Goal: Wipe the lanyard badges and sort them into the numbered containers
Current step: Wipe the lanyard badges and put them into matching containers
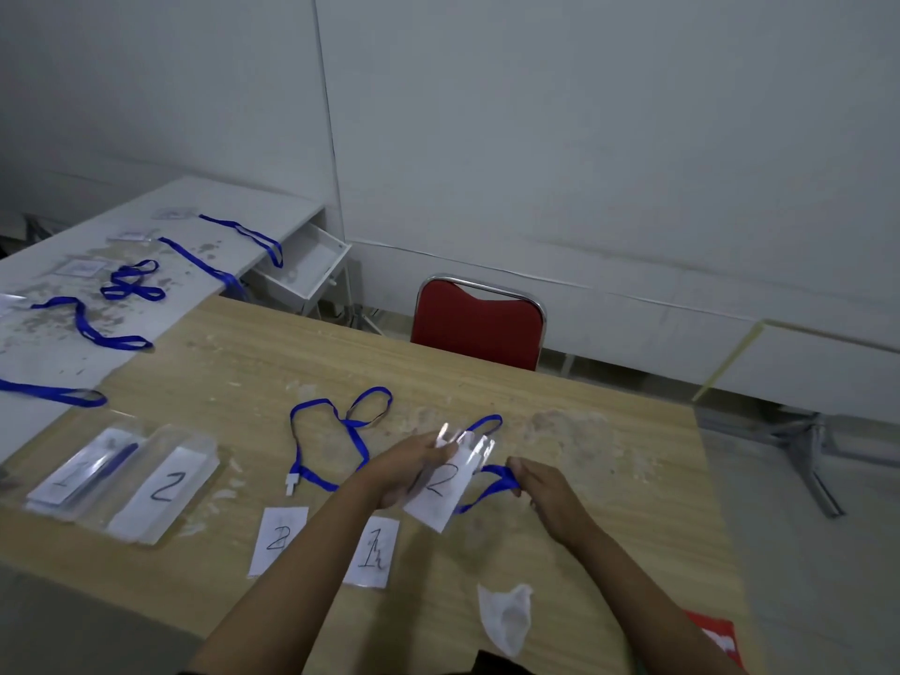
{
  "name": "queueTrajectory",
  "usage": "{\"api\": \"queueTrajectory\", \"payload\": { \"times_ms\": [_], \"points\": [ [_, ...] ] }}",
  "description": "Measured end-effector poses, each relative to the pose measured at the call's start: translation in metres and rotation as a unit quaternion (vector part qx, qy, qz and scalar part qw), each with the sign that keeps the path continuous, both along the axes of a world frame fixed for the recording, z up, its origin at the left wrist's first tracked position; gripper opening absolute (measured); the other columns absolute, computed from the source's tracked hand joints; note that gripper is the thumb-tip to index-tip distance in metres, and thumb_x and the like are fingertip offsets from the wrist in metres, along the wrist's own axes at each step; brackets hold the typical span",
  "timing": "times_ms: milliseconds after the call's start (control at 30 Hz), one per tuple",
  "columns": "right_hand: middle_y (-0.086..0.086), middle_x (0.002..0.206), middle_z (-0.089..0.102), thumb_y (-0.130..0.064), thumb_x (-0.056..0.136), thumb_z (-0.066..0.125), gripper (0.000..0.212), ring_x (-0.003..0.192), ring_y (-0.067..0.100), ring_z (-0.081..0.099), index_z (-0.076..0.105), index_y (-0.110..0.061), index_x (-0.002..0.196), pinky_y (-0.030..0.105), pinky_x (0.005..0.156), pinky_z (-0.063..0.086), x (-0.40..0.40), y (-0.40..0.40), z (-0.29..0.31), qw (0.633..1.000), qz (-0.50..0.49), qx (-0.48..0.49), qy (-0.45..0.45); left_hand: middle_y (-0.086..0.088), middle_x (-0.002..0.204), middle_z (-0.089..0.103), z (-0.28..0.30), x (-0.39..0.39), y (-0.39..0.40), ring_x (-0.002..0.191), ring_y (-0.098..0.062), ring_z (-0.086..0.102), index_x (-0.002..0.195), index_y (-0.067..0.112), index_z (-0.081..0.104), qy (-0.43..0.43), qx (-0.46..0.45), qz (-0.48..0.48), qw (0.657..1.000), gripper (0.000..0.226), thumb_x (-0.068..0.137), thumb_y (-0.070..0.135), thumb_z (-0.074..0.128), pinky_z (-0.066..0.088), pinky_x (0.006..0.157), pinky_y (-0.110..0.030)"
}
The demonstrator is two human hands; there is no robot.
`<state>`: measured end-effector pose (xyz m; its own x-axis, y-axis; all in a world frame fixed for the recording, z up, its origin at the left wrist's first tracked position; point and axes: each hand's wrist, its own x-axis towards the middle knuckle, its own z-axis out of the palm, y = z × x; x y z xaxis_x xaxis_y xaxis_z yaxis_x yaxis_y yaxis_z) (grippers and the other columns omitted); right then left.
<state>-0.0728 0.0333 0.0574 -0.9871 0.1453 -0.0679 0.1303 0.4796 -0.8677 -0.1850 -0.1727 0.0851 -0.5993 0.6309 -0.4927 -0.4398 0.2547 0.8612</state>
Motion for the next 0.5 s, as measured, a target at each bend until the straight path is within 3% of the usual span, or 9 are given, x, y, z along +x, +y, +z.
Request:
{"api": "queueTrajectory", "payload": {
  "times_ms": [133,300,400,500],
  "points": [
    [-0.013,0.061,0.056,-0.022,0.104,0.045,0.045,0.061,0.004,0.047,0.053,-0.031,0.060,0.027,0.066,0.036,-0.015,0.006,0.009,1.000,-0.018,-0.011,0.015,0.007,0.122,0.067,-0.001,0.008,0.008,0.113,-0.006,0.062,0.126,0.024,0.059,-0.013,0.027,-0.063,0.998,0.028,0.099,0.027,0.052,0.049,0.089,-0.020],
    [0.005,0.070,0.060,-0.035,0.103,0.044,0.043,0.064,0.007,0.050,0.059,-0.012,0.070,0.023,0.067,0.039,-0.026,0.013,0.011,1.000,-0.018,-0.010,0.003,-0.009,0.130,0.062,-0.002,0.014,0.012,0.121,-0.025,0.056,0.137,0.010,0.050,-0.033,0.037,-0.111,0.993,0.042,0.099,0.026,0.052,0.042,0.108,-0.041],
    [0.000,0.070,0.063,-0.041,0.101,0.043,0.044,0.064,0.003,0.055,0.062,-0.017,0.070,0.009,0.066,0.042,-0.029,0.019,0.008,1.000,-0.025,0.006,0.009,-0.011,0.136,0.057,-0.003,0.017,0.014,0.127,-0.027,0.052,0.139,0.012,0.049,0.020,0.009,-0.100,0.995,0.045,0.098,0.032,0.053,0.037,0.112,-0.047],
    [-0.006,0.067,0.060,-0.040,0.102,0.043,0.042,0.062,-0.001,0.054,0.060,-0.025,0.068,0.007,0.064,0.041,-0.030,0.022,0.006,0.999,-0.025,0.039,0.004,-0.003,0.148,0.043,-0.004,0.018,0.017,0.135,-0.022,0.042,0.144,0.021,0.040,0.106,-0.028,-0.094,0.990,0.052,0.097,0.035,0.055,0.034,0.114,-0.047]
  ]
}}
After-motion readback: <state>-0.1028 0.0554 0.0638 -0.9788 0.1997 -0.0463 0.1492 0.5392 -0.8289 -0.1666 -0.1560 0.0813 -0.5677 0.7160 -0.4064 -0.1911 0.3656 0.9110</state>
